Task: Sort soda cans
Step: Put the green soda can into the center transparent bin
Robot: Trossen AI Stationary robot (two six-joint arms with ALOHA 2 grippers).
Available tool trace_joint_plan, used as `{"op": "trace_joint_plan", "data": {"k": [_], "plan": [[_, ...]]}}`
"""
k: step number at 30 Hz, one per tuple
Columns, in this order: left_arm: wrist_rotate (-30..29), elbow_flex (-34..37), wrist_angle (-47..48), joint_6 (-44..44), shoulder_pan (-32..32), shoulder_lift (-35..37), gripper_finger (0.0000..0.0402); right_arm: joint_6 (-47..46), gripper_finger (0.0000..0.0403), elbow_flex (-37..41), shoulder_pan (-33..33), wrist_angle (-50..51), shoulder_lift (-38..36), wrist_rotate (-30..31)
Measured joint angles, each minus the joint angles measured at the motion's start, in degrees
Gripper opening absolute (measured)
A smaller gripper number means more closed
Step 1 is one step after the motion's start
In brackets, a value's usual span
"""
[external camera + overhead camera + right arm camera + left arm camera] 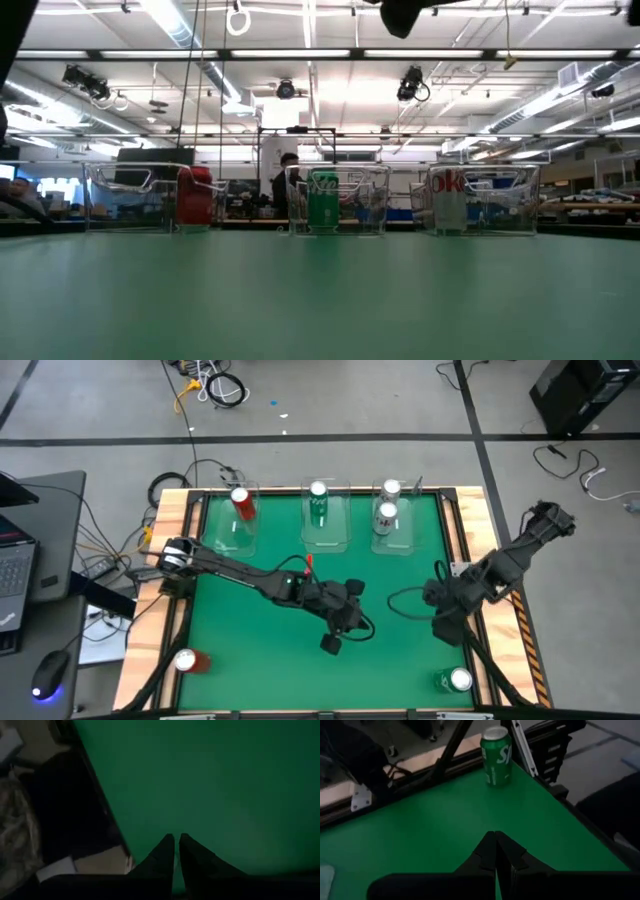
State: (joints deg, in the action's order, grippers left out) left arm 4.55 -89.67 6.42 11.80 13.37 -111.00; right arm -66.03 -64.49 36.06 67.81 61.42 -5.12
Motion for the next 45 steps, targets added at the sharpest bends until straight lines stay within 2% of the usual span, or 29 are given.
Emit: {"op": "trace_joint_plan", "data": {"k": [4, 10, 16, 20, 24, 29, 33, 36, 40, 45], "plan": [[1.18, 0.02, -0.71, 3.05, -0.79, -0.24, 0.0, -6.84, 0.004, 0.0, 6.29, 0.0, 2.62, -1.8], [6.8, 0.0, -2.6, 4.54, -2.24, -0.2, 0.0001, -15.06, 0.0041, -0.08, 14.16, -0.45, 8.37, -4.35], [7.83, 0.0, -3.5, 4.68, -3.44, -1.6, 0.0001, -20.07, 0.0056, -5.98, 20.23, -0.28, 15.67, -7.32], [7.85, 0.0, -3.33, 4.67, -3.85, -1.7, 0.0001, -23.37, 0.0105, -10.8, 21.77, 0.07, 20.23, -9.34], [7.83, 0.0, -3.46, 4.69, -3.92, -1.7, 0.0001, -25.55, 0.0181, -14.37, 22.86, 0.06, 24.58, -10.63], [7.83, 0.0, -3.67, 4.86, -3.96, -1.83, 0.0001, -25.76, 0.0283, -16.05, 23.18, 0.6, 29.22, -12.91], [7.78, 0.0, -3.64, 5.85, -3.96, -1.92, 0.0001, -25.48, 0.034, -16.17, 23.18, 1.31, 31.12, -16.5], [7.78, 0.0, -3.68, 5.85, -3.96, -1.92, 0.0001, -25.54, 0.0358, -16.17, 23.18, 4.52, 31.38, -17.04], [7.78, 0.0, -3.65, 5.83, -3.95, -1.92, 0.0001, -25.49, 0.0361, -16.2, 23.35, 9.87, 31.18, -15.99], [7.78, 0.0, -3.33, 5.76, -3.94, -1.92, 0.0001, -25.26, 0.0365, -16.2, 23.53, 7.98, 31.25, -11.11]]}}
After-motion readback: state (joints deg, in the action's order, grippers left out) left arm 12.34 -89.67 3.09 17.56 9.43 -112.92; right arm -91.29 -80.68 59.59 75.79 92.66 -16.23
